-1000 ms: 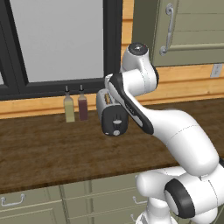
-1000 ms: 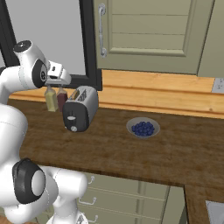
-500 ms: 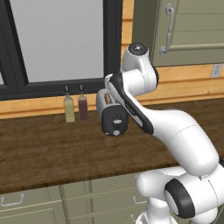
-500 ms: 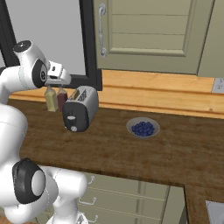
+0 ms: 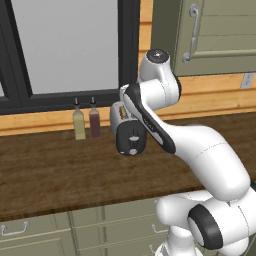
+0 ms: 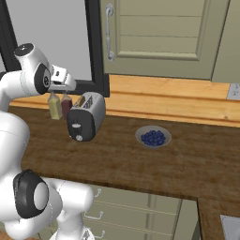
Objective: Start the toaster. Once the lever pops up, take the bread to the plate on the dining counter.
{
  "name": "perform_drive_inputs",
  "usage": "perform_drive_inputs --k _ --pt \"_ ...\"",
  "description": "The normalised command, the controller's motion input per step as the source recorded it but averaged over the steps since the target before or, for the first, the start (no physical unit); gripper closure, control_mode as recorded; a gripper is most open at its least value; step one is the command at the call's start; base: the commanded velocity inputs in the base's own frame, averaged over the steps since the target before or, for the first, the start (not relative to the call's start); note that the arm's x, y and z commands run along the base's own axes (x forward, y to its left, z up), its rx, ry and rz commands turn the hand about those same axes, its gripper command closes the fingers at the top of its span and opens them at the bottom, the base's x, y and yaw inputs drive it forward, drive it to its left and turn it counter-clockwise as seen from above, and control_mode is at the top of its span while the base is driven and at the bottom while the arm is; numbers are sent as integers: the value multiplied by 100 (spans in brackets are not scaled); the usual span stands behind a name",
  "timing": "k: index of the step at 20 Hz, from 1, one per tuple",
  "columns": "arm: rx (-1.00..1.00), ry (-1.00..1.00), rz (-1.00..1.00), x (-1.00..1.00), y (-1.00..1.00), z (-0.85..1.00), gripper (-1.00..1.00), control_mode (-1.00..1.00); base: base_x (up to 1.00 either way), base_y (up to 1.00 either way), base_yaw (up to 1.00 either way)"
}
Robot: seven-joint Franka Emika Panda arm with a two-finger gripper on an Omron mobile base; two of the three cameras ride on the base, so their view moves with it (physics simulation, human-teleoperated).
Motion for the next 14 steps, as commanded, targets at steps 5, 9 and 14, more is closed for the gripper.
perform_drive_inputs --k 5,9,14 --pt "0 0 0 0 0 0 -100 -100 0 0 0" --pt "0 0 0 0 0 0 -100 -100 0 0 0" --pt "0 0 0 0 0 0 -100 -100 0 0 0"
